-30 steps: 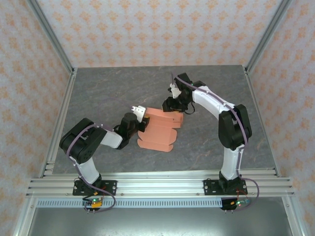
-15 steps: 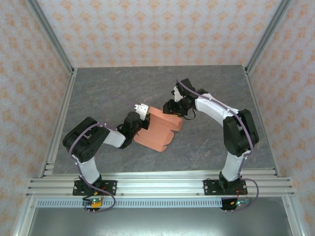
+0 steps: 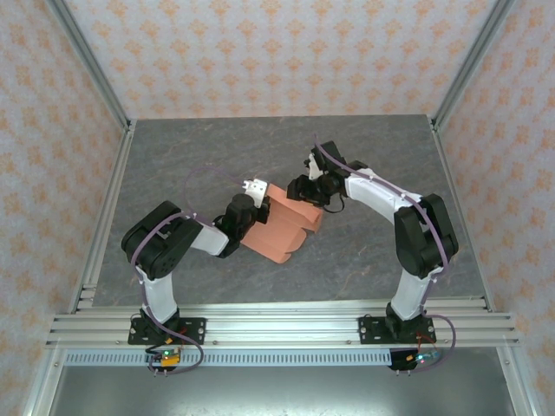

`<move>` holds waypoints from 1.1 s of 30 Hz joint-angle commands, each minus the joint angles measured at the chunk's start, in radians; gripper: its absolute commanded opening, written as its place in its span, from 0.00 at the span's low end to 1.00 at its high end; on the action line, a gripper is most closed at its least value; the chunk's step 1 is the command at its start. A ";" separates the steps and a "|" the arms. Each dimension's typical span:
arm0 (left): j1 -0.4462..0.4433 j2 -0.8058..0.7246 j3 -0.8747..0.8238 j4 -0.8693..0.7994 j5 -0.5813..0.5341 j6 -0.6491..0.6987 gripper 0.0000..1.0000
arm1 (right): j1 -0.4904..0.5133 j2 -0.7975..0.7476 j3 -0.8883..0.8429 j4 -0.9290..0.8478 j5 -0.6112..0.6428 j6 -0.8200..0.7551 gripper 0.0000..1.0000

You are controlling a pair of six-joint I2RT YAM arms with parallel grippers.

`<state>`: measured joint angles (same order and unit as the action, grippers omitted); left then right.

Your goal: Fold the paper box

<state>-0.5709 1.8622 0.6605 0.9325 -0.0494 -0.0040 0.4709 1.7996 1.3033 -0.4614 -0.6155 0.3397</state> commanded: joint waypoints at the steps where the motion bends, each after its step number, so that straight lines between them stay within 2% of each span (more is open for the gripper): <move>1: -0.030 0.031 0.020 -0.030 0.011 -0.016 0.00 | 0.023 0.015 0.007 -0.039 0.032 -0.020 0.53; 3: -0.029 0.031 0.019 -0.029 0.033 -0.018 0.14 | 0.023 0.020 0.014 -0.044 0.028 -0.024 0.53; 4: -0.029 0.029 0.018 -0.029 0.046 -0.016 0.18 | 0.023 0.021 0.011 -0.039 0.025 -0.023 0.53; 7: -0.029 0.037 0.022 -0.029 0.054 -0.004 0.22 | 0.024 0.029 0.032 -0.054 0.020 -0.039 0.53; 12: -0.030 0.041 0.071 -0.099 0.067 0.009 0.17 | 0.024 0.028 0.042 -0.061 -0.001 -0.044 0.53; 16: -0.033 0.084 0.082 -0.109 0.050 0.012 0.00 | 0.023 0.017 0.034 -0.046 -0.004 -0.032 0.53; 21: -0.032 0.075 0.071 -0.104 0.005 0.004 0.00 | 0.022 -0.027 -0.001 -0.028 0.026 -0.030 0.55; 27: -0.009 0.017 0.016 -0.098 -0.017 -0.018 0.00 | -0.011 -0.252 -0.193 0.166 0.075 -0.039 0.64; 33: 0.023 -0.040 -0.036 -0.117 -0.023 -0.051 0.00 | -0.055 -0.500 -0.395 0.346 0.171 -0.182 0.68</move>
<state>-0.5709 1.8515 0.6571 0.8795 -0.0387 -0.0242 0.4377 1.3777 0.9668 -0.2375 -0.5213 0.2401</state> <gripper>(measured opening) 0.087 0.678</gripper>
